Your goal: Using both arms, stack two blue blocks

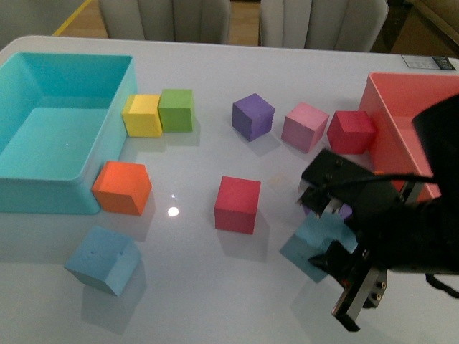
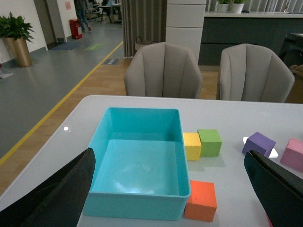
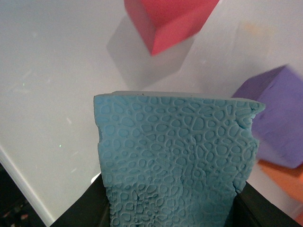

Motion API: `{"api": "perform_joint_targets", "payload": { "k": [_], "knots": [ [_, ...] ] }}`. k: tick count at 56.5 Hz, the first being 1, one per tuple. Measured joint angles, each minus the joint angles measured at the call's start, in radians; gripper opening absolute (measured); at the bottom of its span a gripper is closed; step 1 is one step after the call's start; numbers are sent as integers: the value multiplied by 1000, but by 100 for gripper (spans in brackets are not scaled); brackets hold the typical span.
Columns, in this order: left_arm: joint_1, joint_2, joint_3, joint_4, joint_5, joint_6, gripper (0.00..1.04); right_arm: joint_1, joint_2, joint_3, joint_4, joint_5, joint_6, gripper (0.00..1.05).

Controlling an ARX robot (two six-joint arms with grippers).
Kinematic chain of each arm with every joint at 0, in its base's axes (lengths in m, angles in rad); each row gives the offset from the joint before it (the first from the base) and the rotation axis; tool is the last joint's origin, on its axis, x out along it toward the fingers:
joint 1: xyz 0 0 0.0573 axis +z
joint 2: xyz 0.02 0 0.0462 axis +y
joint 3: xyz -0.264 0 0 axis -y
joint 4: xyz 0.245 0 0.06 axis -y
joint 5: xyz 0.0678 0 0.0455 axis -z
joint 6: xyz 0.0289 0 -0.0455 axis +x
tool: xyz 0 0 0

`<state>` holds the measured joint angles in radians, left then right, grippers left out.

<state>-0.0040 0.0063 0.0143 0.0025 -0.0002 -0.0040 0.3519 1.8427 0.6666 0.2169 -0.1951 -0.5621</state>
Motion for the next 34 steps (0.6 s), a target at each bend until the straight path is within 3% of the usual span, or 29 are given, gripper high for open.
{"api": "perform_joint_targets", "payload": {
  "k": [34],
  "knots": [
    [0,0,0,0,0,0,96,30,392,668,-246,77,100,40]
  ]
}}
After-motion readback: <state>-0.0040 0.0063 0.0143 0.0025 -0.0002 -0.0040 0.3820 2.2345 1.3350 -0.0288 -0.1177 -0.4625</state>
